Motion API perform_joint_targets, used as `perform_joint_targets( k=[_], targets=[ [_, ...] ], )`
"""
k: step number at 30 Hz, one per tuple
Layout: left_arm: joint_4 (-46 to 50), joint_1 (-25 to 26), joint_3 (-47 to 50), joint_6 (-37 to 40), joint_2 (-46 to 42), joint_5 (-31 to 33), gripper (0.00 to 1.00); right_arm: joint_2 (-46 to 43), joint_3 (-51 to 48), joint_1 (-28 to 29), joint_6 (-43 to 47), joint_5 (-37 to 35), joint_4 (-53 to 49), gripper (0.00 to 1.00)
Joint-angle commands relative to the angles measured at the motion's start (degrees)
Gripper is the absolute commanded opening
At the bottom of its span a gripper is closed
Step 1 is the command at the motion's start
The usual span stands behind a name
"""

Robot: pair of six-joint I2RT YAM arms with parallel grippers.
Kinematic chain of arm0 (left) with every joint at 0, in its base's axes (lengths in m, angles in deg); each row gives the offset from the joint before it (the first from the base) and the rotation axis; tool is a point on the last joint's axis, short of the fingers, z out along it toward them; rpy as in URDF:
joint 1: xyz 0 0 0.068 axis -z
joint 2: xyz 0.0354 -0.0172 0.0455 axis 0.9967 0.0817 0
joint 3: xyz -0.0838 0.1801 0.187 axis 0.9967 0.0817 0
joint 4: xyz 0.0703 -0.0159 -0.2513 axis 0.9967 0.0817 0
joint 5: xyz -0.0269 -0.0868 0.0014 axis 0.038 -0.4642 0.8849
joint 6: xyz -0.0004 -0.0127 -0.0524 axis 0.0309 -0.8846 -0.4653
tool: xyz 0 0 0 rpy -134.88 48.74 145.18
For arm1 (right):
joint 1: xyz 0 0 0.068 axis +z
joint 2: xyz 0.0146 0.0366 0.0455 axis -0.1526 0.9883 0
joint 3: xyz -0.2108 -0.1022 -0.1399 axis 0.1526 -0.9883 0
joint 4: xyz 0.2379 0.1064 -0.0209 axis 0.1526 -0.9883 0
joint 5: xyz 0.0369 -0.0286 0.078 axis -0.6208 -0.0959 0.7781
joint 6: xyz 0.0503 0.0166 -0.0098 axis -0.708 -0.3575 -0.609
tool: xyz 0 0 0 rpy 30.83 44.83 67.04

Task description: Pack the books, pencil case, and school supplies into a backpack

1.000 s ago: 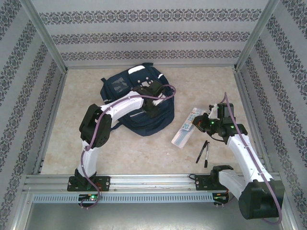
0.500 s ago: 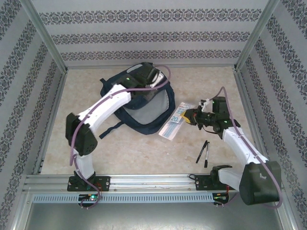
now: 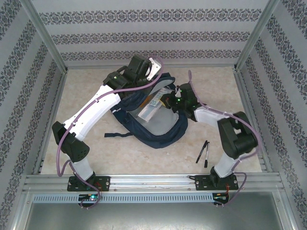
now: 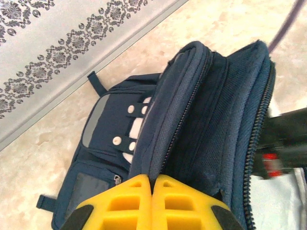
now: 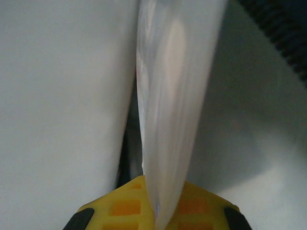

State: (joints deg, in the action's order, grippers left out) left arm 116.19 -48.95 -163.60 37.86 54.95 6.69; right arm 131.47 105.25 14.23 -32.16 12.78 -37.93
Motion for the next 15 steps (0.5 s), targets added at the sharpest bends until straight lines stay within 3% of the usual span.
perform_joint_targets(
  k=[1, 4, 15],
  targets=[
    [-8.28, 0.14, -1.89, -1.7, -1.95, -1.05, 0.0, 3.64, 0.67, 3.07, -2.19, -11.58, 5.86, 0.0],
    [-8.7, 0.12, -1.13, -1.8, -2.14, -2.2, 0.0, 6.81, -0.61, 5.06, -5.05, -16.49, 11.7, 0.02],
    [-8.54, 0.17, 0.8, 0.28, -3.0, -3.62, 0.0, 16.14, 4.16, 4.42, -20.38, -7.72, 31.3, 0.02]
  ],
)
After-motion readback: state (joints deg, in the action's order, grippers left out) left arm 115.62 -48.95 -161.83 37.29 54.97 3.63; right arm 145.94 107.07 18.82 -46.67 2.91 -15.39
